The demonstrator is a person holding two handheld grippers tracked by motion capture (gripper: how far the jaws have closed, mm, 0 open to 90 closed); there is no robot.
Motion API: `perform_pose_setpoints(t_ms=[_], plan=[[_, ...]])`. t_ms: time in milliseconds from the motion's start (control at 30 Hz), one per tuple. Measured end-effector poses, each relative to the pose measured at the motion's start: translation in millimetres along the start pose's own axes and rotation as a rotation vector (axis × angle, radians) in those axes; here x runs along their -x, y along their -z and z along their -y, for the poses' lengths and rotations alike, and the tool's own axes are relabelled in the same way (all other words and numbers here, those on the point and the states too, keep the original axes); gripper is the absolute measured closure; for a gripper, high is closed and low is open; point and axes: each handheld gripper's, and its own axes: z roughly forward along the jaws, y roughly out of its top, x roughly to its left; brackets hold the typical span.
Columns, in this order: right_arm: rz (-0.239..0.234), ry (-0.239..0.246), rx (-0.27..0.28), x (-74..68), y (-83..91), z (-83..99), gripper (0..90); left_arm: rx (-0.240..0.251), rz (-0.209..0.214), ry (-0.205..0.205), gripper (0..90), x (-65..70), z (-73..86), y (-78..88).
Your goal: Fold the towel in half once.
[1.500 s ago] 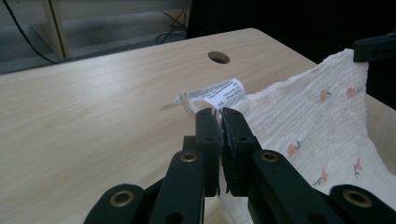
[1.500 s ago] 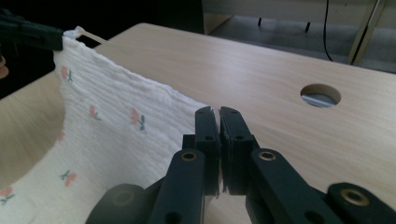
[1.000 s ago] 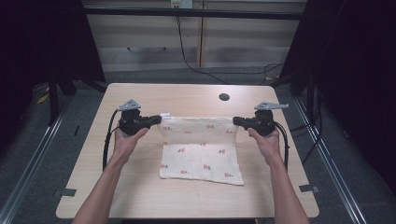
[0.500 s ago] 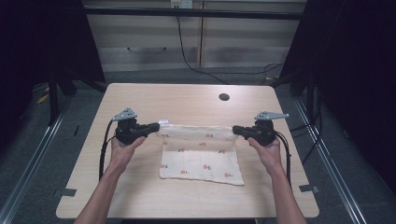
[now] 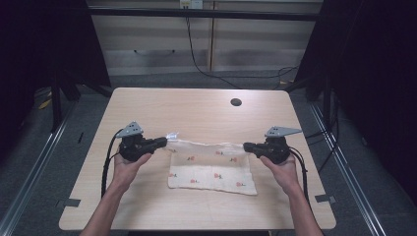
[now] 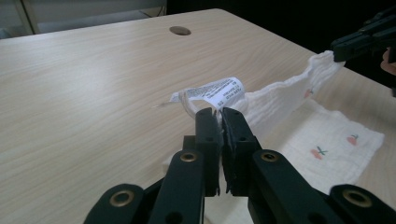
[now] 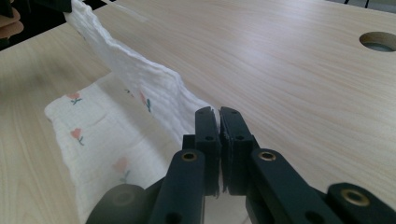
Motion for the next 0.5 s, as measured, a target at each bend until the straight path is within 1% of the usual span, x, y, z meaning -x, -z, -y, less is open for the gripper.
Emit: perform_pose_setpoints(t_ms=[33,100,133,200,233,300,333,400,433,500], plan=[[-0.002,0.004,-0.001,-2.1,1.0,0.4,87.0,0.001,0.012,0.000,86.1,1.8,1.7,1.1],[-0.005,0.018,-0.008,-7.9,3.9,3.0,86.9,0.000,0.002,-0.018,86.2,7.7,4.7,2.8],[-0.006,0.017,-0.013,-9.5,4.4,4.2,86.9,-0.008,0.014,-0.025,86.1,10.9,7.4,2.0],[-0.010,0.025,-0.026,-13.5,4.7,8.7,87.0,-0.039,0.006,-0.043,86.1,11.7,10.1,0.2],[-0.011,0.029,-0.033,-15.4,3.8,11.2,86.9,-0.042,0.011,-0.035,86.1,10.8,12.0,0.6],[-0.015,0.022,-0.041,-18.3,3.2,16.4,87.0,-0.051,-0.003,-0.026,86.1,8.5,17.3,3.8],[-0.021,0.021,-0.044,-19.5,2.9,19.5,86.9,-0.053,-0.002,-0.019,86.1,7.7,20.3,5.9],[-0.027,0.024,-0.062,-22.7,2.5,24.2,87.0,-0.062,0.000,-0.017,86.1,8.6,23.6,7.9],[-0.030,0.030,-0.067,-24.2,2.5,25.9,87.0,-0.073,-0.010,-0.034,86.2,10.2,24.7,8.8],[-0.035,0.037,-0.072,-28.7,4.0,28.3,86.9,-0.089,-0.005,-0.050,86.1,12.8,26.3,10.5]])
